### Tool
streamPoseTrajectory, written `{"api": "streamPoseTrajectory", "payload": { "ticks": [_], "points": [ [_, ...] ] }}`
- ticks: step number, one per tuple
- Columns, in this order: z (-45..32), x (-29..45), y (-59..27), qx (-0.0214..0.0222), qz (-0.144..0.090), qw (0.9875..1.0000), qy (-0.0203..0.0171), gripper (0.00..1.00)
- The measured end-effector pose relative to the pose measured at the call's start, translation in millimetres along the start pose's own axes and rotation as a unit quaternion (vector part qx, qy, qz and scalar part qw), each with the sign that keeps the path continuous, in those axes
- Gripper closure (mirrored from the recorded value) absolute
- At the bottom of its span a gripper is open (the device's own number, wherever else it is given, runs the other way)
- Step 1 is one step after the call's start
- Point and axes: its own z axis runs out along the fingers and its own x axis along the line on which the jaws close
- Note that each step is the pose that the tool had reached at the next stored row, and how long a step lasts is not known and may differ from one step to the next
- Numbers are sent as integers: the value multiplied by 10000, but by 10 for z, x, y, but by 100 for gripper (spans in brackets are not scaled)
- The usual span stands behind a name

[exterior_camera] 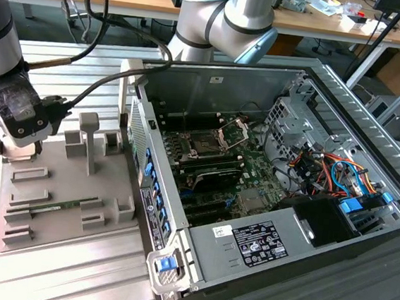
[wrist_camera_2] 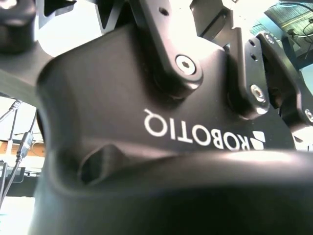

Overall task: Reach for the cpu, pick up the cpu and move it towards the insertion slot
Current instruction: 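Pick up the cpu and move it towards the insertion slot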

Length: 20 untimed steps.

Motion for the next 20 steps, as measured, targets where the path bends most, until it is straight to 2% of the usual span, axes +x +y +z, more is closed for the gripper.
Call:
{"api": "streamPoseTrajectory", "payload": {
  "ticks": [20],
  "points": [
    [-78, 0, 9, -58, 0, 10000, -3, 45]
  ]
}}
